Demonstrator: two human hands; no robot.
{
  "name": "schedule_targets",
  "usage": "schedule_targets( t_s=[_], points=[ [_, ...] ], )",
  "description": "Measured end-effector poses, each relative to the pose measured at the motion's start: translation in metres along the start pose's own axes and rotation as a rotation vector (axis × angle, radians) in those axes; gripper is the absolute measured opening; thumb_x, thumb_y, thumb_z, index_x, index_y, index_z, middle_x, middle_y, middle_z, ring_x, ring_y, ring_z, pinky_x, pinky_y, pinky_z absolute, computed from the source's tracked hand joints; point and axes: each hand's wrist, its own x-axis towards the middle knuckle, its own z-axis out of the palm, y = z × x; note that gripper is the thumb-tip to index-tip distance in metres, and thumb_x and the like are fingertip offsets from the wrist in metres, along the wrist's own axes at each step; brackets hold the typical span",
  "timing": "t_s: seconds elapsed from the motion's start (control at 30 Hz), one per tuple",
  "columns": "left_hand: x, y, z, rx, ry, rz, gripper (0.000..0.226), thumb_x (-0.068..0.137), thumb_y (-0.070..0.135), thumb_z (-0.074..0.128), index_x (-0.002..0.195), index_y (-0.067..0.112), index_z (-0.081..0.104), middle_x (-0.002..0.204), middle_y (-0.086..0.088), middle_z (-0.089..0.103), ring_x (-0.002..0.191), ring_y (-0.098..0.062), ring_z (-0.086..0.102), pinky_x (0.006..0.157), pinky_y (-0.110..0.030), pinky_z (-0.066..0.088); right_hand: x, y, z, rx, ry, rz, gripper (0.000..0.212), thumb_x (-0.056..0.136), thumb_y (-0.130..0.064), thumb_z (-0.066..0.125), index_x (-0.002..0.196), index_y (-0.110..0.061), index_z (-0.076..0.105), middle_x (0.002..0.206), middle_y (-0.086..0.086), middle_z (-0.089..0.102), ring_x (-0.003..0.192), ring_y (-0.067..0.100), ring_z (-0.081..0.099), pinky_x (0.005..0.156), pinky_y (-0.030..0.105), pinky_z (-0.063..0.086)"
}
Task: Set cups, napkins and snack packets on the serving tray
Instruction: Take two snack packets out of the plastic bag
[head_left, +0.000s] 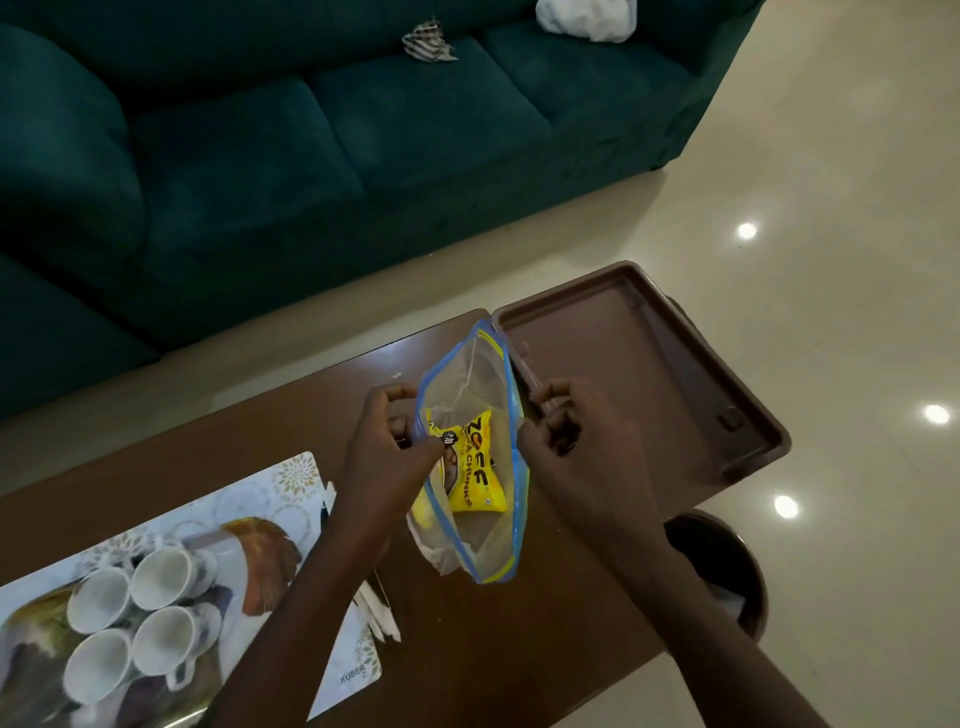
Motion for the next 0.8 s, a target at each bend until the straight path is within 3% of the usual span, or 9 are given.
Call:
schedule_targets(
  t_s=[0.13,0.17,0.23,0.3,0.43,0.5,0.6,0.7,0.8],
  points=[
    [-0.005,0.004,-0.006,0.067,0.014,0.039,0.047,0.079,-0.006,0.062,0.114,0.024,0.053,0.091,0.003,0.067,0.081,-0.014,0.068,0.069,-0.034,0.055,-0.003,-0.021,0.023,0.033,-0.240,0.064,0.015,0.082,-0.030,0.056,0.094,-0.030,0.064,0.070,-0.010,0.069,0.069,0.002,0.066,0.054,0.009,0.047],
    [-0.007,0.004,-0.008,0.071,0.020,0.036,0.047,0.079,-0.005,0.062,0.114,0.024,0.054,0.089,0.004,0.067,0.079,-0.013,0.068,0.067,-0.032,0.055,0.003,-0.018,0.033,-0.051,-0.349,0.132,0.021,0.083,-0.030,0.055,0.100,-0.028,0.066,0.079,-0.008,0.072,0.078,0.003,0.067,0.060,0.010,0.048],
    [-0.011,0.003,-0.009,0.074,0.018,0.019,0.048,0.079,-0.004,0.064,0.116,0.024,0.054,0.088,0.001,0.068,0.079,-0.016,0.069,0.066,-0.034,0.057,0.017,-0.005,0.058,-0.200,-0.534,0.281,0.032,0.088,-0.032,0.056,0.113,-0.013,0.063,0.102,0.009,0.069,0.102,0.021,0.065,0.076,0.028,0.049],
    [-0.014,0.002,-0.009,0.087,0.004,0.003,0.049,0.078,-0.003,0.065,0.117,0.024,0.053,0.089,-0.007,0.069,0.083,-0.026,0.070,0.073,-0.045,0.059,0.028,0.008,0.086,-0.250,-0.626,0.364,0.035,0.090,-0.034,0.056,0.105,-0.002,0.056,0.103,0.021,0.060,0.111,0.036,0.060,0.072,0.036,0.045],
    [-0.018,-0.001,-0.010,0.103,-0.004,-0.006,0.052,0.080,-0.002,0.067,0.121,0.025,0.052,0.096,-0.018,0.069,0.088,-0.035,0.069,0.080,-0.055,0.057,0.035,0.029,0.130,-0.367,-0.685,0.407,0.026,0.093,-0.022,0.052,0.085,0.002,0.056,0.119,0.028,0.060,0.116,0.041,0.056,0.092,0.042,0.047],
    [-0.019,-0.003,-0.011,0.107,-0.015,-0.005,0.053,0.080,-0.002,0.067,0.123,0.024,0.050,0.096,-0.019,0.068,0.088,-0.035,0.069,0.080,-0.055,0.058,0.036,0.039,0.144,-0.392,-0.646,0.393,0.031,0.091,-0.017,0.055,0.066,-0.005,0.043,0.118,0.027,0.061,0.113,0.039,0.058,0.085,0.039,0.047],
    [-0.020,-0.008,-0.014,0.108,-0.029,-0.020,0.054,0.079,-0.003,0.065,0.122,0.026,0.050,0.089,-0.013,0.070,0.085,-0.032,0.070,0.078,-0.049,0.060,0.036,0.051,0.156,-0.343,-0.560,0.391,0.022,0.086,-0.020,0.063,0.074,-0.004,0.054,0.094,0.021,0.061,0.104,0.037,0.062,0.066,0.031,0.038],
    [-0.019,-0.010,-0.017,0.085,-0.028,-0.051,0.055,0.078,0.000,0.067,0.120,0.032,0.050,0.091,-0.011,0.071,0.085,-0.030,0.072,0.076,-0.050,0.060,0.038,0.054,0.154,-0.399,-0.588,0.343,0.022,0.085,-0.013,0.060,0.101,0.003,0.059,0.109,0.024,0.064,0.109,0.040,0.060,0.076,0.034,0.042],
    [-0.014,-0.009,-0.020,0.075,0.017,-0.026,0.054,0.077,0.001,0.066,0.119,0.031,0.050,0.090,-0.012,0.071,0.082,-0.029,0.072,0.072,-0.047,0.061,0.043,0.049,0.143,-0.491,-0.661,0.275,0.012,0.081,-0.010,0.061,0.088,0.000,0.061,0.112,0.024,0.066,0.107,0.040,0.061,0.088,0.041,0.048]
  ],
)
